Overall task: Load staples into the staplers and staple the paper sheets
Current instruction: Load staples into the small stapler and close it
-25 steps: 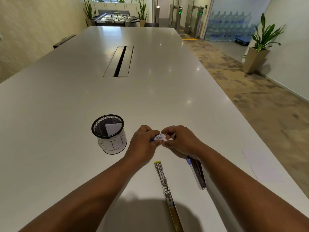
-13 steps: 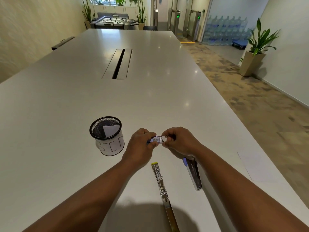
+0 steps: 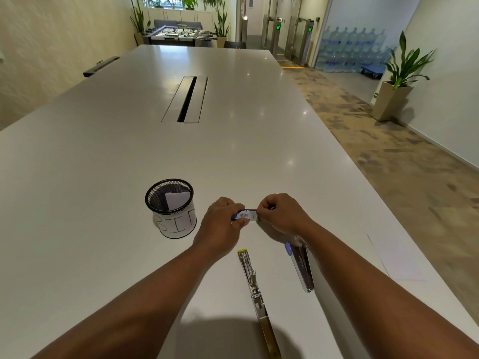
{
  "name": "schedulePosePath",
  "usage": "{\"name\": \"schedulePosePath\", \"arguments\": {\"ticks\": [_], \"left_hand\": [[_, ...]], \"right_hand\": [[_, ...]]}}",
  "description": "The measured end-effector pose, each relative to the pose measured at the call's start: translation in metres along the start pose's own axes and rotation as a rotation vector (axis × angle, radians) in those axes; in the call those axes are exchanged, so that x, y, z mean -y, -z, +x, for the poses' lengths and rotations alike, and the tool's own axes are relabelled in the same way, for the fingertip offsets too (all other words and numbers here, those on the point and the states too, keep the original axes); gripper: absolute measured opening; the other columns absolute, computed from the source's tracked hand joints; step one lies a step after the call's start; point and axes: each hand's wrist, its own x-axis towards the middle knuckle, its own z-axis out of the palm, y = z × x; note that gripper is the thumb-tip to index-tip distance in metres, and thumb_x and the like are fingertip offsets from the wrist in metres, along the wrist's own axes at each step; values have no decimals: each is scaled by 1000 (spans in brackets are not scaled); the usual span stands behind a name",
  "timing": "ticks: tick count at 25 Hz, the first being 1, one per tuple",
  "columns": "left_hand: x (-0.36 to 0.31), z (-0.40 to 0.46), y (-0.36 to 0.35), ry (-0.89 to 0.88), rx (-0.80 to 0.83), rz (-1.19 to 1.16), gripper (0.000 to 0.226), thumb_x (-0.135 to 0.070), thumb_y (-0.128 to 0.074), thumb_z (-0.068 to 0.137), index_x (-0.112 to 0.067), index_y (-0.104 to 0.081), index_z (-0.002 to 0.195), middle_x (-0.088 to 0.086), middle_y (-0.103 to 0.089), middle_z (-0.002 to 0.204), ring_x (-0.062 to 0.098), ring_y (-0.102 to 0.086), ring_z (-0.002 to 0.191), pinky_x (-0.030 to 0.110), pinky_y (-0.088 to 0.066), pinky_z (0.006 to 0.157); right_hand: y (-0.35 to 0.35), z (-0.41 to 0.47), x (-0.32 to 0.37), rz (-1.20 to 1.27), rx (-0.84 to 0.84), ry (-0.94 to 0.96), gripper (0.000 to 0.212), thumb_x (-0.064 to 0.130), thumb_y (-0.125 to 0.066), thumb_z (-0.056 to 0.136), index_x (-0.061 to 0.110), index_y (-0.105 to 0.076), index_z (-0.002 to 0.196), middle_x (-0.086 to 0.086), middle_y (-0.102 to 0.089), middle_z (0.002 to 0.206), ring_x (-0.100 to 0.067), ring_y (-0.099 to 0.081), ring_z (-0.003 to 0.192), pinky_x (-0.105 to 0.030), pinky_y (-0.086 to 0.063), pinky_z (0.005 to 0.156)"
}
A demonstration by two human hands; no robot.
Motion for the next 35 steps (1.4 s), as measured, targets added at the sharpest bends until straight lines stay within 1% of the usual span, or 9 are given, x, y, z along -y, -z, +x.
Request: {"name": "schedulePosePath", "arguments": {"ticks": [4,7,9,12,14,16,18,22,35], "left_hand": [[0,0,0,8,-3,-11,21,-25,-70,88,-22,-74,109,-5,-55,96,18,-54,92,37,-48,79],[1,0,-1,0,-7,-12,22,-25,-71,88,-22,-74,110,-7,-54,94,16,-54,90,34,-47,77],[1,0,-1,-2,-8,-15,22,-25,-71,88,-22,-74,110,-7,-54,94,16,-54,90,34,-47,77],[1,1,-1,1,-9,-24,23,-25,-71,88,-22,-74,111,-7,-54,95,17,-54,91,37,-49,79],[2,0,-1,7,-11,-23,25,-26,-72,88,-22,-73,113,-6,-55,97,18,-55,93,39,-50,80],[3,1,-1,12,-13,-20,28,-26,-73,88,-20,-73,116,-6,-56,99,19,-56,95,40,-51,82],[3,0,-1,14,-12,-15,29,-27,-72,88,-20,-73,117,-7,-56,99,17,-55,95,39,-51,82],[1,1,0,7,-8,-2,27,-26,-72,87,-22,-73,114,-7,-56,98,19,-55,95,37,-49,81],[1,1,0,10,-10,-7,31,-31,-70,90,-23,-73,120,-11,-56,100,17,-49,102,34,-44,82]], "right_hand": [[-5,2,3,13,-47,-65,29,29,-77,80,4,-66,70,3,-61,63,-10,-49,56,-27,-40,55],[-9,5,7,-21,-57,-104,31,25,-77,80,15,-58,58,4,-57,58,-10,-48,55,-27,-39,55],[-12,5,9,0,-88,-123,30,22,-76,79,15,-57,56,2,-56,57,-11,-47,54,-27,-38,54],[-7,3,6,127,-92,-103,25,20,-74,78,8,-63,60,-3,-59,59,-13,-49,54,-28,-40,54],[-3,-2,2,70,27,-20,26,20,-77,78,2,-66,63,-11,-64,63,-13,-50,55,-30,-43,57],[-4,-8,0,-14,104,37,24,19,-80,75,6,-66,59,-10,-67,65,-13,-54,55,-32,-47,58],[-4,-11,-1,15,78,30,19,22,-79,79,16,-67,65,1,-70,72,-10,-60,62,-30,-50,61],[2,-6,-2,137,-34,-33,7,13,-63,89,19,-65,85,1,-68,87,-15,-58,76,-29,-45,68],[-15,6,9,213,-123,-155,9,12,-80,75,13,-71,78,0,-72,79,-15,-65,72,-36,-56,71]]}}
